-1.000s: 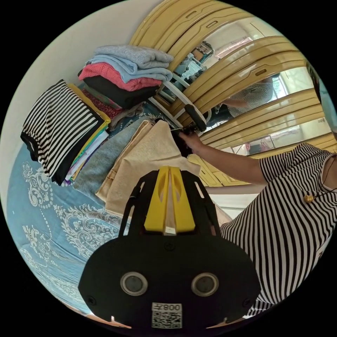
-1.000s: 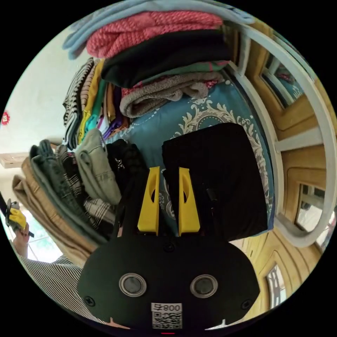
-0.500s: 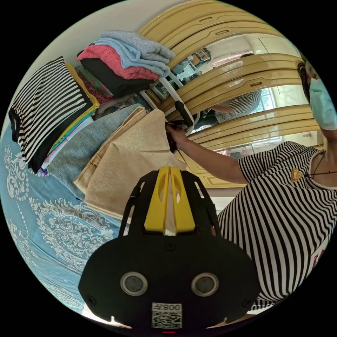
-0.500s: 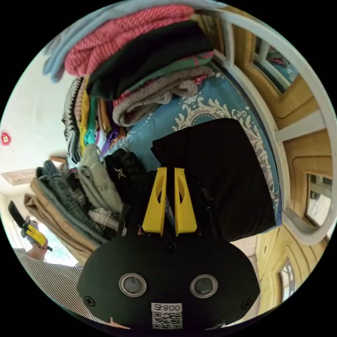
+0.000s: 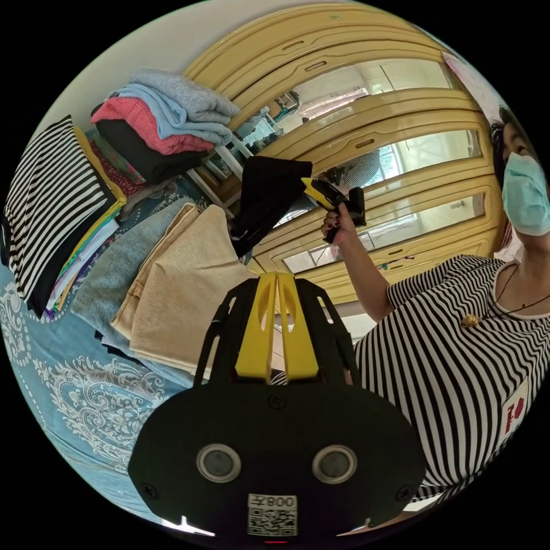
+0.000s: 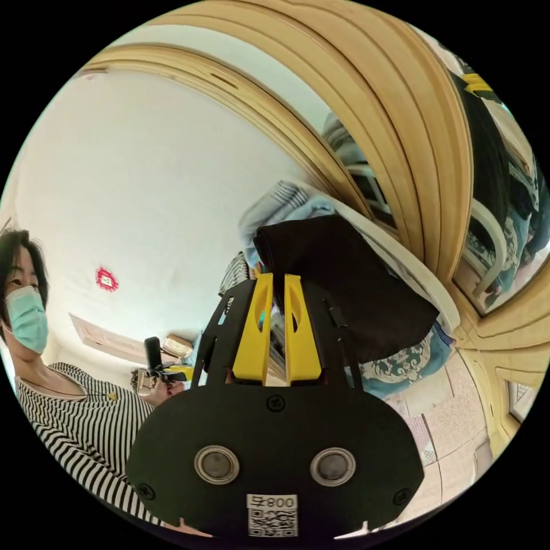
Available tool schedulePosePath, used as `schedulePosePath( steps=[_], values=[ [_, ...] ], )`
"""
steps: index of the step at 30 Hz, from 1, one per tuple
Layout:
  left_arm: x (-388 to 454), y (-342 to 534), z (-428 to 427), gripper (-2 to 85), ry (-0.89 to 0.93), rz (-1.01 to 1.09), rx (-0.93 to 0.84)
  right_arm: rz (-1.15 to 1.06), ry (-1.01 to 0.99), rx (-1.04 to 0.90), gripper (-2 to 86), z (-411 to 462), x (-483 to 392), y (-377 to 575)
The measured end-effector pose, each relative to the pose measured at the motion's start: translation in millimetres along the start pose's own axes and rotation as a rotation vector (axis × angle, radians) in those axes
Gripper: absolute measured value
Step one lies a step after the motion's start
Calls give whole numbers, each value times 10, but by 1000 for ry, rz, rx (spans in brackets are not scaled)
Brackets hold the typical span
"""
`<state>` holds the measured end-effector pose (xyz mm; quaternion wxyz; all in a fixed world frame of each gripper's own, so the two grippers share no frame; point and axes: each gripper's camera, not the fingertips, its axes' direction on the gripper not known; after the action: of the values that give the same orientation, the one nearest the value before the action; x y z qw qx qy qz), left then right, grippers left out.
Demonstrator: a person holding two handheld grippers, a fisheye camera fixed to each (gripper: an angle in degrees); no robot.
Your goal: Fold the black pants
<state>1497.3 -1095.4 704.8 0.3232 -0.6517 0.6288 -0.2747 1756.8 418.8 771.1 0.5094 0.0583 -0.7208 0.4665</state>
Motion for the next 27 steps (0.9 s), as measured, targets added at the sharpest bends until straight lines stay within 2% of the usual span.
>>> schedulePosePath(
  steps=[5, 9, 14, 22, 26, 27],
  values=[
    [136, 424, -429, 4, 15, 36, 53, -163, -98, 135, 28, -232, -772, 307],
    [268, 856, -852, 10, 13, 65, 117, -296, -140, 177, 29, -226, -1393, 493],
    [463, 1332, -1383, 37, -9, 120, 222, -469, -286, 228, 27, -115, -2358, 844],
    [1120, 1982, -2146, 144, -177, 282, 385, -714, -445, 241, 25, 218, -3723, 1741],
    [1379, 2273, -2251, 141, -226, 322, 365, -792, -506, 198, 25, 647, -4171, 2319],
    [1421, 2408, -2279, 115, -264, 304, 347, -795, -517, 188, 25, 727, -4207, 2395]
  ],
)
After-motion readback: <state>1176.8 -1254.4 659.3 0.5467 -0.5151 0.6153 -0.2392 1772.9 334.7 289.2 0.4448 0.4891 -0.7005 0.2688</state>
